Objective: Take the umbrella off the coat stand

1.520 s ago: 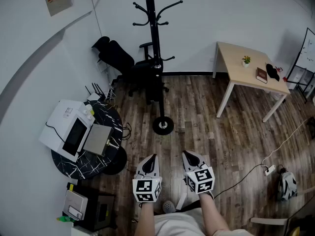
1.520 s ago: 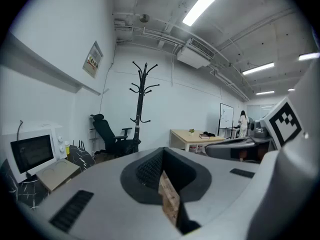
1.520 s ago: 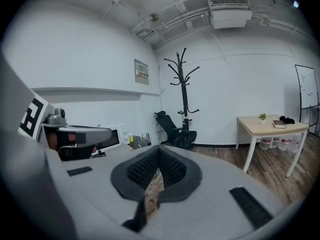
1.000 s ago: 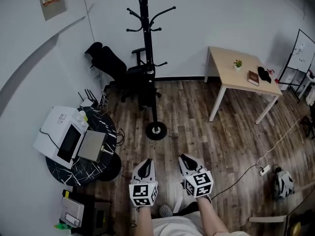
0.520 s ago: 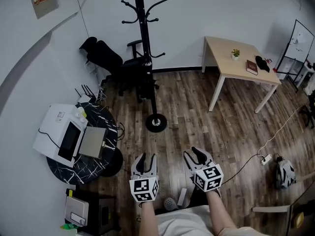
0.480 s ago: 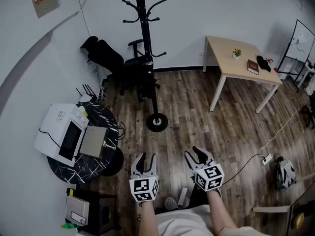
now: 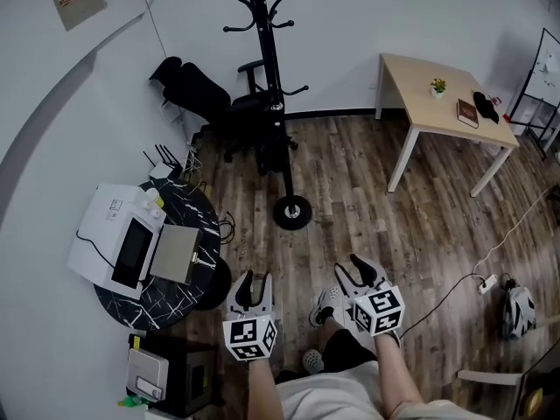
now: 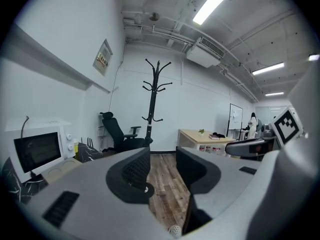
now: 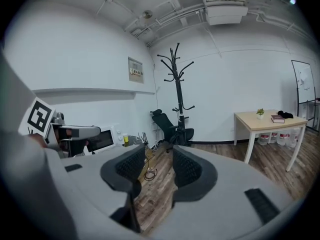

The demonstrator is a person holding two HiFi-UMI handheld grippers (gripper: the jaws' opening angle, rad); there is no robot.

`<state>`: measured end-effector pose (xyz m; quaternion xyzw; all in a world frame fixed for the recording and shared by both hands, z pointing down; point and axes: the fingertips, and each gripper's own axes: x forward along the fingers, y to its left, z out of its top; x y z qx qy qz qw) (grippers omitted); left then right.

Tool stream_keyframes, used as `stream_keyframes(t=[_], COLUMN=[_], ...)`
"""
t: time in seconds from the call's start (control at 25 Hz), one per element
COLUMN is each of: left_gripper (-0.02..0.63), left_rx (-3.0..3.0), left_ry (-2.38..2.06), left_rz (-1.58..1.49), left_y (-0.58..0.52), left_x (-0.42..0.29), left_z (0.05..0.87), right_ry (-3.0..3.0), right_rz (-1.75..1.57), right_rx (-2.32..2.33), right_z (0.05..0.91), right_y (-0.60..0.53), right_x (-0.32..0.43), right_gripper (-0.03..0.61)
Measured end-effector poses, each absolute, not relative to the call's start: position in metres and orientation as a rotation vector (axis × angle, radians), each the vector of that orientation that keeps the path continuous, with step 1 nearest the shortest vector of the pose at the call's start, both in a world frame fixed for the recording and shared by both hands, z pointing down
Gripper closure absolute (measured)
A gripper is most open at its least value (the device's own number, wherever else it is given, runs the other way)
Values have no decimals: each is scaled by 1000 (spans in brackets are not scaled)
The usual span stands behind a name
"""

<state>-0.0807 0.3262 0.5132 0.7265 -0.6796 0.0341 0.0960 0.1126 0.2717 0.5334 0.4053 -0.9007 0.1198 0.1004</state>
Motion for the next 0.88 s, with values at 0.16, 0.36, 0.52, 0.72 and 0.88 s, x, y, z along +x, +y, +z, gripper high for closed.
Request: stream_keyframes(t=[0.16,0.36,0.52,0.72,0.88], left_gripper=[447,447,448,448,448], left_rx=[2145,2164,2185,2195,2216], left_ry=[-2008,-1992,-1991,-2017,-2006], left_rz=[111,167,220,233,235], left_y=[289,223,163,90,37], left_x=[-92,-111,-126,-141,-142], left_z=[517,511,496,477,471], right_ry=[-2682,-2704,-2723,-2741,-2759], right_rz=[368,405,444,464,455], right_rx=[1168,1154,1171,1163,1155], right_z=[539,541,532,522,515], right_y=[231,162,97,25,-23], right_x=[95,67,52,37,26], right_gripper=[393,394,394,400,402])
